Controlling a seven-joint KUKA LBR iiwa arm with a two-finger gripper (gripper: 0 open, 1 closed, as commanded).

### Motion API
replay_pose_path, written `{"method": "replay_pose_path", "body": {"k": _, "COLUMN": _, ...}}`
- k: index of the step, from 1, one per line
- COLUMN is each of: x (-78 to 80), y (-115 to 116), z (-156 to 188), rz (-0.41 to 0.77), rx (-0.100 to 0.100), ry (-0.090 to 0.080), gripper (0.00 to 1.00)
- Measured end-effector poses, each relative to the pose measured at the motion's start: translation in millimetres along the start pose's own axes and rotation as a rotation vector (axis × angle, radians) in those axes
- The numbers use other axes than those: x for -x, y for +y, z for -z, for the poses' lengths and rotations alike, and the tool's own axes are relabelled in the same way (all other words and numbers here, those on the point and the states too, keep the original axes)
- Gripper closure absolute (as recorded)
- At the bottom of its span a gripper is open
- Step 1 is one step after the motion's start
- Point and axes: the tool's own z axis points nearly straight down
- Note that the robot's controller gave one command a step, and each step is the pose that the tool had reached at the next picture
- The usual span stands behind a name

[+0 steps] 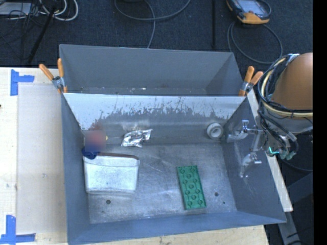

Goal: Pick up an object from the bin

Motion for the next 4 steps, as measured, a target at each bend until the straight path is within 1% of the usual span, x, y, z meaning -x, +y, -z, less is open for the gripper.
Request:
{"method": "replay_pose_path", "body": {"k": 1, "x": -37.0, "y": 34.5, "z": -153.8, "rz": 0.163, "rx": -0.003, "ry": -0.015, "gripper": 0.0}}
{"method": "replay_pose_path", "body": {"k": 2, "x": -35.2, "y": 34.9, "z": -150.7, "rz": 0.168, "rx": -0.005, "ry": -0.02, "gripper": 1.0}}
{"method": "replay_pose_path", "body": {"k": 3, "x": -3.1, "y": 159.9, "z": -80.3, "rz": 0.361, "rx": 0.0, "ry": -0.015, "gripper": 1.0}}
{"method": "replay_pose_path", "body": {"k": 4, "x": -4.6, "y": 156.3, "z": -82.6, "rz": 0.357, "rx": -0.003, "ry": -0.008, "gripper": 0.0}}
